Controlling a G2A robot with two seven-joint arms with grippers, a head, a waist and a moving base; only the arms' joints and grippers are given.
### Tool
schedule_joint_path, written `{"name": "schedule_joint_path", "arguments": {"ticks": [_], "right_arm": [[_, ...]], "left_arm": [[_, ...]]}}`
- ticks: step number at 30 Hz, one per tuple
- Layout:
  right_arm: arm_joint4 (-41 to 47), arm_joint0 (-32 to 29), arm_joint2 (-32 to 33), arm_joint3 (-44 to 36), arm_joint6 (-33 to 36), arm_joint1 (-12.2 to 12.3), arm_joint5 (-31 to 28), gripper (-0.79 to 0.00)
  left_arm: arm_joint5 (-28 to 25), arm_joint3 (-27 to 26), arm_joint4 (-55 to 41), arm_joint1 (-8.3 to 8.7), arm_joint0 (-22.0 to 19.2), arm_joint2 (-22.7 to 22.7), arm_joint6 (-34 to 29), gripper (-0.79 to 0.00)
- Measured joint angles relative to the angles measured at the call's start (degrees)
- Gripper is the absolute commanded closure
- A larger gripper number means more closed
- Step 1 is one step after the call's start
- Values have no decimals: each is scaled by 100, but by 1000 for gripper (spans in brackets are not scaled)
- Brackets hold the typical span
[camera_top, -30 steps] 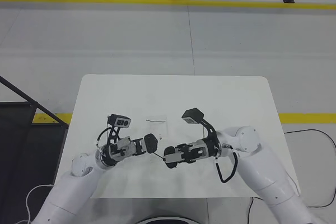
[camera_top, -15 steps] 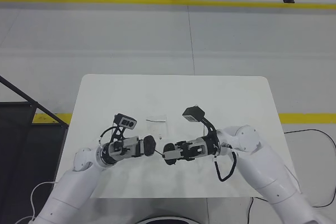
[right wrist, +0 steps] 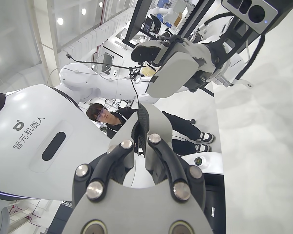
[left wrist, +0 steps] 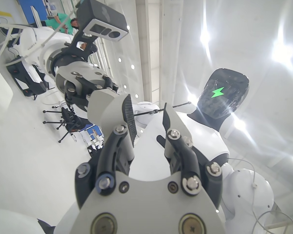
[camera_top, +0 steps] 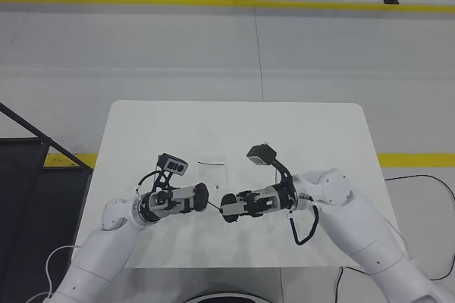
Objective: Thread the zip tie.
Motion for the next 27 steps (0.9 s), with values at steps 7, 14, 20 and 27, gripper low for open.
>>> {"name": "schedule_joint_path", "arguments": {"ticks": [7,14,20,27], "right_arm": [[20,90,-140,58,-84,50,-84,0],[72,165,-256,95,-162,92,-162,0],[119,213,-334,99,-206,130,-206,0],[243,208,-297,28,-323,206,-323,0]], "left_arm": [[40,2,86,-76,21,-74,-39,-182],[79,15,141,-146,36,-142,-78,0],[120,27,163,-202,46,-194,-120,0],[143,40,197,-260,72,-297,-142,0]]}}
